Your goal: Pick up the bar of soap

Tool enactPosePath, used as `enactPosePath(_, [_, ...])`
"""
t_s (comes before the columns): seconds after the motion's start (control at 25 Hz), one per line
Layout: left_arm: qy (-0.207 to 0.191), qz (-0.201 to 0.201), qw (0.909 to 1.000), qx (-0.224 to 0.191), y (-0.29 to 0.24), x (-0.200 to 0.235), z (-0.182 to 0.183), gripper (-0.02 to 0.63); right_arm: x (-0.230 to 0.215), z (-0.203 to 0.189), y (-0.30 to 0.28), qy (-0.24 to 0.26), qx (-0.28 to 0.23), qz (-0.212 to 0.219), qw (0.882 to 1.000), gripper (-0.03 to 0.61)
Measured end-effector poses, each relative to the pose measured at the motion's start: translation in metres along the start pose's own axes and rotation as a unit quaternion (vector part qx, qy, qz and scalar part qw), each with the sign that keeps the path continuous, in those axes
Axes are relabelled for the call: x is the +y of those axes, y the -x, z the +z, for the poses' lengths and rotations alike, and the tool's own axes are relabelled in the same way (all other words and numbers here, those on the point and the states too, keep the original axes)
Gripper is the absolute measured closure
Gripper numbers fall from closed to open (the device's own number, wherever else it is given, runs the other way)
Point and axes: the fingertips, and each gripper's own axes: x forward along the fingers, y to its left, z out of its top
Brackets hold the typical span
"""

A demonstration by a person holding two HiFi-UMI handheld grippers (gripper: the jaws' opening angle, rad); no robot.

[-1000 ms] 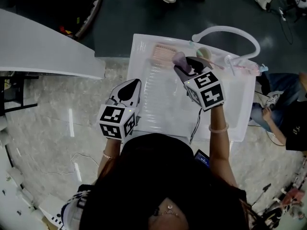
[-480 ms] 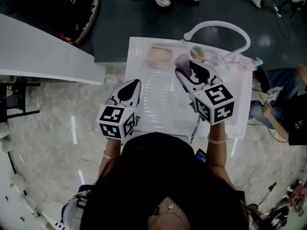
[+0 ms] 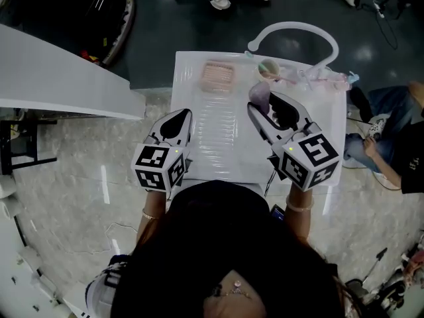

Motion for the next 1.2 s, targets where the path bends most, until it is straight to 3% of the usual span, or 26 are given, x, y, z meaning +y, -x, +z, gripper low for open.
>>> enactPosePath(0.28, [-0.002, -0.019, 0.9998, -0.007, 0.004, -0.015, 0.004, 0.607, 0.011, -0.003, 0.022, -0.018, -0.017, 0.003, 1.000, 0.390])
enactPosePath(0.52, [0.033, -0.059, 0.9972, -0.033, 0.010, -0.033, 0.019, 0.607, 0.012, -0.017, 0.034, -0.036, -0.020, -0.004, 0.999, 0.391])
enactPosePath(1.2, [0.042, -0.086, 0.9936, -0.059, 0.027, -0.061, 0.035, 0.607, 0.041, -0.006, 0.055, -0.083, -0.065, 0.071, 0.992, 0.391])
